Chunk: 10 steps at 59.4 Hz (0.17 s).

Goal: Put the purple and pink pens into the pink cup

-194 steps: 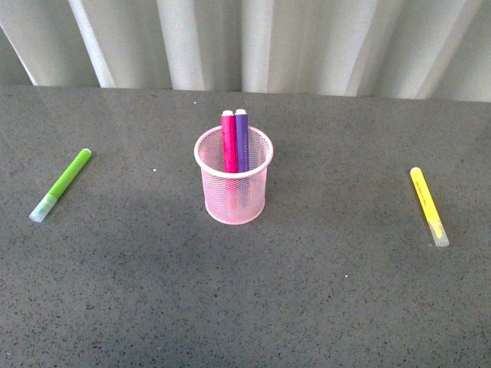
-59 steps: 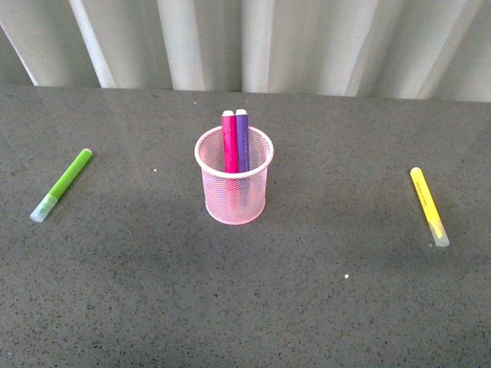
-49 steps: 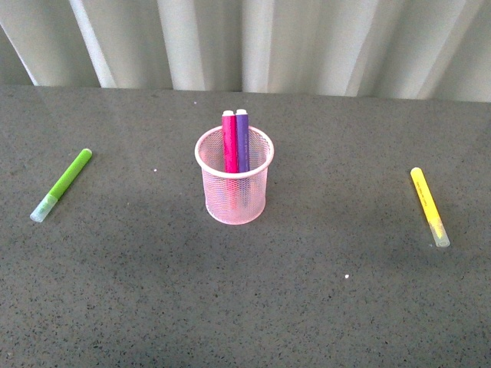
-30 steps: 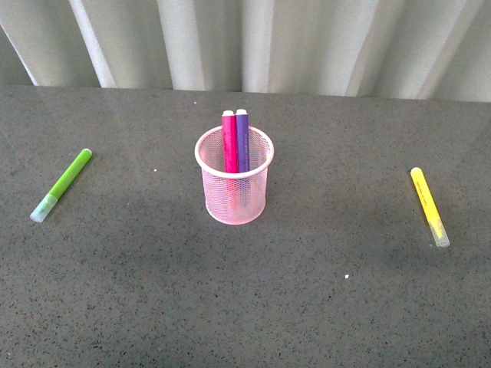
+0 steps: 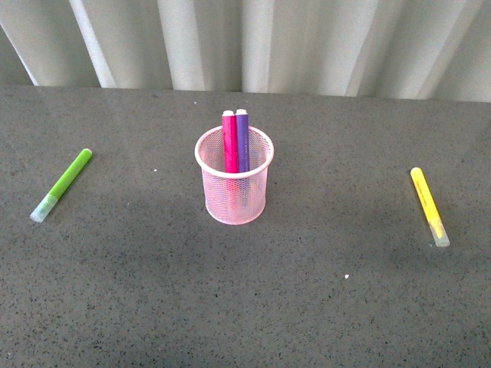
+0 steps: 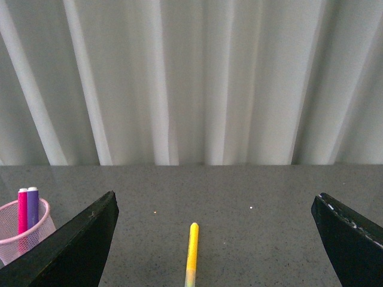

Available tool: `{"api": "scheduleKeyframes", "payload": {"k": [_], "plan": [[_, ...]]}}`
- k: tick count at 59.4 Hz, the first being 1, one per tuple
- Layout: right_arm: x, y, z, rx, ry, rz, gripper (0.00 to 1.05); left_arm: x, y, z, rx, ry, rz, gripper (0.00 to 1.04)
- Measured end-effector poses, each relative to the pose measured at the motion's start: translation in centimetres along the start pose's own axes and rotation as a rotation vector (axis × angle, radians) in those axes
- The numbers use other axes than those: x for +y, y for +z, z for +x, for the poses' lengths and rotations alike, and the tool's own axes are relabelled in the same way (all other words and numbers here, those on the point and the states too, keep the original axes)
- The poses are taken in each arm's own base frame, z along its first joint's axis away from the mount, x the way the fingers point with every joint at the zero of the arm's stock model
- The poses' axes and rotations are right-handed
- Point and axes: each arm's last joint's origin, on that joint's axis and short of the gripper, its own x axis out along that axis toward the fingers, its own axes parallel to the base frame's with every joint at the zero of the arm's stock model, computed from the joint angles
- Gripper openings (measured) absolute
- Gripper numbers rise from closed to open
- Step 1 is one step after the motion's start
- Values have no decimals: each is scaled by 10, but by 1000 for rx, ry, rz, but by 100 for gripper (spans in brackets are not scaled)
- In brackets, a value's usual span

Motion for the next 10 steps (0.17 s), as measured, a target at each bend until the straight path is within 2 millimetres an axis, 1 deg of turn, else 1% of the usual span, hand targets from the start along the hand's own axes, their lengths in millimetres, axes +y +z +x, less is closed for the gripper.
{"api": "scheduleKeyframes", "payload": {"k": [10], "plan": [[0, 0, 0, 0, 0, 0, 98, 0, 0, 0, 0, 0, 0, 98]]}}
